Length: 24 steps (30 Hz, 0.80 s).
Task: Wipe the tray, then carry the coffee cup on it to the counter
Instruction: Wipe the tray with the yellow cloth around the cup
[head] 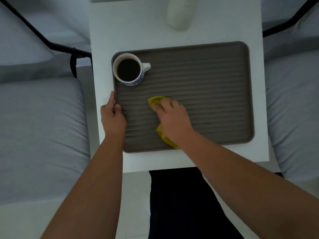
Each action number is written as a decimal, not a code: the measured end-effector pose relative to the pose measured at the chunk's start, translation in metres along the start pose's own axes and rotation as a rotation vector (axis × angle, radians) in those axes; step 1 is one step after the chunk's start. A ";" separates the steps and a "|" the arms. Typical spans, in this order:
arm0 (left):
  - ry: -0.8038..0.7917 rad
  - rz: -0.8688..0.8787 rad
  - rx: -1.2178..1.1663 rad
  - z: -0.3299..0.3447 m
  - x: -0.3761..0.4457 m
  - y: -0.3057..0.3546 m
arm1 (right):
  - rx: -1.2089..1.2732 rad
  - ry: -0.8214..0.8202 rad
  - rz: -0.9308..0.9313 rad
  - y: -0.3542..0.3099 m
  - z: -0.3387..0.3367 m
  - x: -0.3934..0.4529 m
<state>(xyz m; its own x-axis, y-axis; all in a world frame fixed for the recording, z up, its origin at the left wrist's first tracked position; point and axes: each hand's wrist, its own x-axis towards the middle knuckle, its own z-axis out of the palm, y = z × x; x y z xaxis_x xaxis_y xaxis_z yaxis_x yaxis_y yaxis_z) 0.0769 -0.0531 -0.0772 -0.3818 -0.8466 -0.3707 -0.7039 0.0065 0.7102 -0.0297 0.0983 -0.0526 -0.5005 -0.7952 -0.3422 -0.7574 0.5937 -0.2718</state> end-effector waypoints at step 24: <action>0.002 0.058 0.100 0.000 0.002 -0.007 | 0.161 0.298 0.553 0.104 -0.016 -0.006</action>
<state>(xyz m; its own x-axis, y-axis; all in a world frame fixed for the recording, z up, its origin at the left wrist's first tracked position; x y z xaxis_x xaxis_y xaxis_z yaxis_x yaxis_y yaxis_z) 0.0811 -0.0547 -0.0826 -0.4226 -0.8442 -0.3298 -0.7370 0.1084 0.6672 -0.1124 0.1627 -0.0643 -0.9111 -0.3532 -0.2123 -0.2939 0.9181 -0.2659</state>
